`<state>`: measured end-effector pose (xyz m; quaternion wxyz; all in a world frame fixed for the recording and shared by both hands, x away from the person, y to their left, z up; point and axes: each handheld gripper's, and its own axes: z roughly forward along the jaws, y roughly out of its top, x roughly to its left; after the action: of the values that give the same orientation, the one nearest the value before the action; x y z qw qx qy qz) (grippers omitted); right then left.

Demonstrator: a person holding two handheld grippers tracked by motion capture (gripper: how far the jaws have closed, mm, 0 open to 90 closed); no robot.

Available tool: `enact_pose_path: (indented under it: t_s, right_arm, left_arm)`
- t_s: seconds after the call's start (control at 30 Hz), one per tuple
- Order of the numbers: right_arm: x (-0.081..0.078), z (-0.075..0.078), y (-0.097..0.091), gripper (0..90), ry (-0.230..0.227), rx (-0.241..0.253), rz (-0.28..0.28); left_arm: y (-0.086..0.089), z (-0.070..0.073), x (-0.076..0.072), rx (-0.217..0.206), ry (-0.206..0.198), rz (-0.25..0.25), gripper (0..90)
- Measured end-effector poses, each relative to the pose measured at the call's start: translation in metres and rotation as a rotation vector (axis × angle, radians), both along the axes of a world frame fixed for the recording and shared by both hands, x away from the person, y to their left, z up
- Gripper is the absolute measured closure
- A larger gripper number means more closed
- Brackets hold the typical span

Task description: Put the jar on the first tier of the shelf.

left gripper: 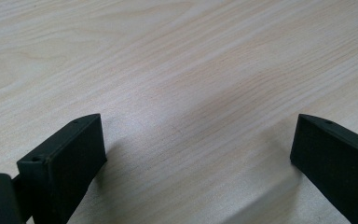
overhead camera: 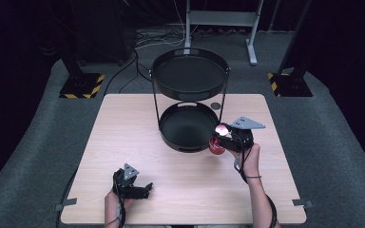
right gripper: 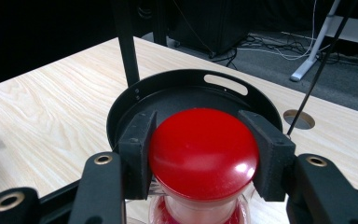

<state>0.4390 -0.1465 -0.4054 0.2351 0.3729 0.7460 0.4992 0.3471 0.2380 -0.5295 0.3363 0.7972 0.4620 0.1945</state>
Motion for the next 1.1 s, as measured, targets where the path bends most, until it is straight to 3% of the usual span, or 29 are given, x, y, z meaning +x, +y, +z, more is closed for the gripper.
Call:
enact_pose_path:
  t_s: [1.1]
  right_arm:
    - [0.025,0.008,0.024,48.1,-0.011,0.006,0.027]
  left_arm:
    - [0.0,0.0,0.0,0.002,0.001,-0.001,2.9]
